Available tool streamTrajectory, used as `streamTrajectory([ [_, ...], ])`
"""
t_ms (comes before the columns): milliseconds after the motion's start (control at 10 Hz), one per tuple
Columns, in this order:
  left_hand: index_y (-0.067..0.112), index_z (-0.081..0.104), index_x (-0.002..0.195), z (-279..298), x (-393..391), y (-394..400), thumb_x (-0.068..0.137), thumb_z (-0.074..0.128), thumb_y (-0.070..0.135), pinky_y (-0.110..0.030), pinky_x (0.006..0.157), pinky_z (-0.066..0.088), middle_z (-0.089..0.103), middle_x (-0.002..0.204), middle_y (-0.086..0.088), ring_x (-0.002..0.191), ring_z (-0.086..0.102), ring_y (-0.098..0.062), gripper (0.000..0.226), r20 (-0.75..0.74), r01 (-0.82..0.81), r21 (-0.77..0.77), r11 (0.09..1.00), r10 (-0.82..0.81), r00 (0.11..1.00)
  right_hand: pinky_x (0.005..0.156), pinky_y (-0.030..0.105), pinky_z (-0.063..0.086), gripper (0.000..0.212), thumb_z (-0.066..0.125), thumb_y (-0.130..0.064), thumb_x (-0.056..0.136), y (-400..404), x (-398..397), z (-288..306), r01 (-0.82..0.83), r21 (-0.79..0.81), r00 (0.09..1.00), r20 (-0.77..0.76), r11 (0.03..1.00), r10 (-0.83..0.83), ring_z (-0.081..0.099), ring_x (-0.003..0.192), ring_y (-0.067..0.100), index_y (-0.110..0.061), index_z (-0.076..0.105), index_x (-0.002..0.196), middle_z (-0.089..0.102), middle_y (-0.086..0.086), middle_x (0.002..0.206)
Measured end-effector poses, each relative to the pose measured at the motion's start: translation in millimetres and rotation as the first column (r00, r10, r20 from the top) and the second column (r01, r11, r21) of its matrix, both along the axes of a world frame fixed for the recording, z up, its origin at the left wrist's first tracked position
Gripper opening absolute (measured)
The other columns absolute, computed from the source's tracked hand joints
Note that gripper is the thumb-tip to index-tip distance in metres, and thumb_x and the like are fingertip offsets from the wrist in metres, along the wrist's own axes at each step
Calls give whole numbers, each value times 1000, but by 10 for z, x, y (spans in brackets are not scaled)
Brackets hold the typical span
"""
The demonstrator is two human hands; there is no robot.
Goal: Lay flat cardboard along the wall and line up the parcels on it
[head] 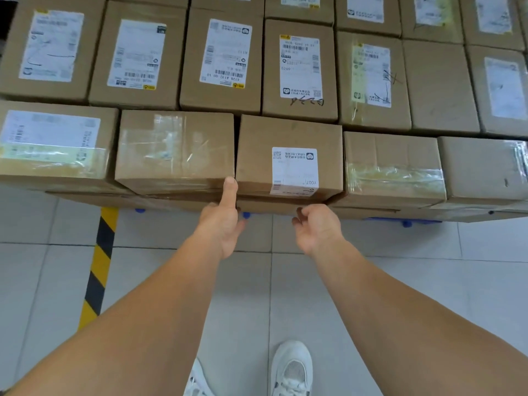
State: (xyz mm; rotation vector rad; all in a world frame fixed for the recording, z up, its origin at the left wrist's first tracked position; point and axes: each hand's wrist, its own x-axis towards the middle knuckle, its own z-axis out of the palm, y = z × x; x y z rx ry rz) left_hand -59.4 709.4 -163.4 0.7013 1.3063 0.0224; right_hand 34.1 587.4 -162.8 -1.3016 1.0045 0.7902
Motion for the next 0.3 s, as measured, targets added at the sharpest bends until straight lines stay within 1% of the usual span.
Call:
streamTrajectory([
  [100, 7, 45, 130, -8, 5, -27, 88, 56, 51, -25, 85, 46, 59, 126, -7, 110, 60, -16, 62, 87, -37, -5, 999, 37, 996, 100, 30, 44, 38, 38, 10, 89, 32, 32, 21, 40, 47, 999, 13, 998, -40, 51, 99, 20, -9, 54, 117, 52, 11, 129],
  [200, 8, 44, 131, 32, -12, -51, 89, 53, 54, -30, 98, 42, 59, 121, -2, 110, 57, -14, 64, 40, 23, 50, 999, -25, 999, 102, 30, 41, 33, 39, 10, 91, 28, -12, 126, 7, 19, 1000, 6, 1000, -7, 52, 96, 18, -7, 53, 115, 54, 12, 129],
  [300, 7, 37, 140, 242, -15, -88, 89, 46, 62, -40, 108, 37, 54, 121, -3, 112, 51, -21, 75, -143, 119, 153, 981, -97, 985, 100, 30, 38, 41, 41, 5, 92, 6, -81, 395, -83, -24, 997, -2, 996, 83, 58, 103, 19, -6, 48, 131, 58, 12, 127],
])
